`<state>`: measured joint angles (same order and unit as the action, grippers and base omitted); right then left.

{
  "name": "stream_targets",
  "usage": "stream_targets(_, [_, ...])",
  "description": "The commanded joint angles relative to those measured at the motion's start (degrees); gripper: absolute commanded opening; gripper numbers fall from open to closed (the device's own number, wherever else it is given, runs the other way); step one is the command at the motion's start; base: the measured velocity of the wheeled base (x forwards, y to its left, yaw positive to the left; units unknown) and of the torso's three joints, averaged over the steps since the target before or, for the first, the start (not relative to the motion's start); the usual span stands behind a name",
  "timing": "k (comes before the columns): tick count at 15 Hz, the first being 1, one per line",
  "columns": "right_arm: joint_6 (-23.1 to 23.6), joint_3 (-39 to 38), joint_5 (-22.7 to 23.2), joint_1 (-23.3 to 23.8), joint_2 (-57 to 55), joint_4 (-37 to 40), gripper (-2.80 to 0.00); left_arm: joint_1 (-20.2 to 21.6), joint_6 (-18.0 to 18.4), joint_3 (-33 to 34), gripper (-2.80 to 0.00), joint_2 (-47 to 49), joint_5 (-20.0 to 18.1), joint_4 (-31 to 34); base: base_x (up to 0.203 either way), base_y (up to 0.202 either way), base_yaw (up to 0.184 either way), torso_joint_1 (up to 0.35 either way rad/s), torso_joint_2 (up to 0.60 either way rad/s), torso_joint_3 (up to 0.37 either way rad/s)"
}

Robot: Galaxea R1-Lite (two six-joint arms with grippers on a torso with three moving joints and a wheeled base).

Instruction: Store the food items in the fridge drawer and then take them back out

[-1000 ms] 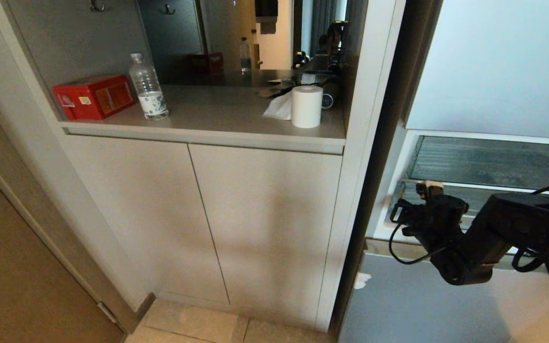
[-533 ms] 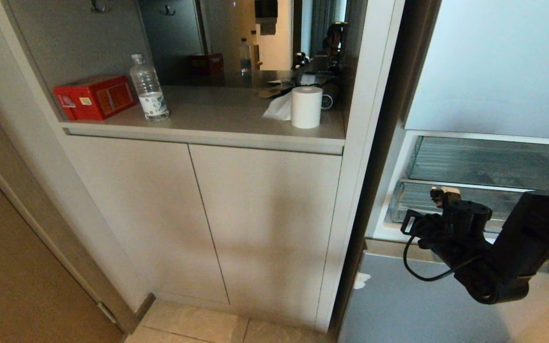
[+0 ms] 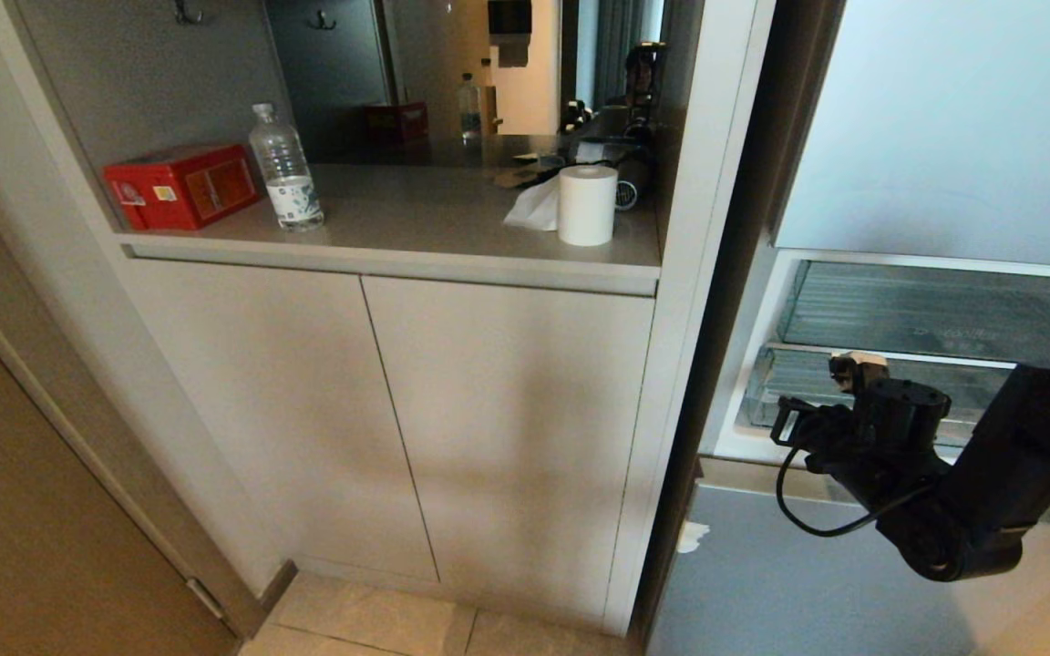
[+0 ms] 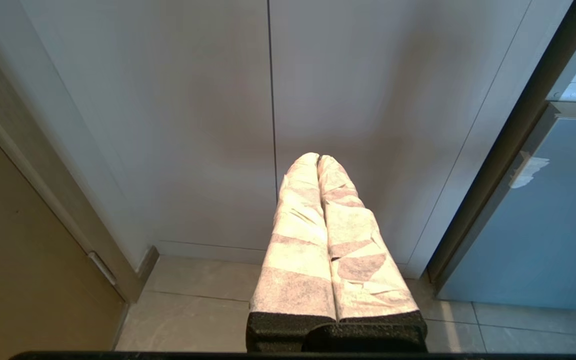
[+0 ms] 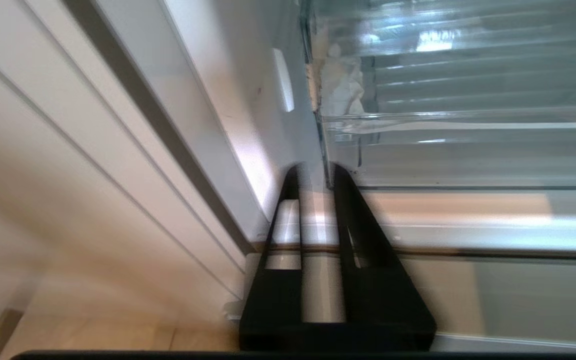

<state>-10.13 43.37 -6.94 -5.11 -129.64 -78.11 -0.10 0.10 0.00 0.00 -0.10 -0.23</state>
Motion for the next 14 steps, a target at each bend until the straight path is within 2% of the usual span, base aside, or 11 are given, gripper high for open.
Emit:
stream_targets(1, [-0.03, 3.14, -0.09, 0.33, -4.22, -0.74, 0.0, 0.01, -0.01, 0.03, -2.8, 0.0, 0.01, -0.04, 0.0, 0.0, 0.0, 0.0, 0.0, 0.0])
stream_targets(14, [1.89, 15.52, 0.92, 2.04, -10.67, -1.94, 0.0, 0.01, -0.01, 0.09, -2.8, 0.0, 0.01, -0.04, 0.0, 0.0, 0.0, 0.0, 0.0, 0.0])
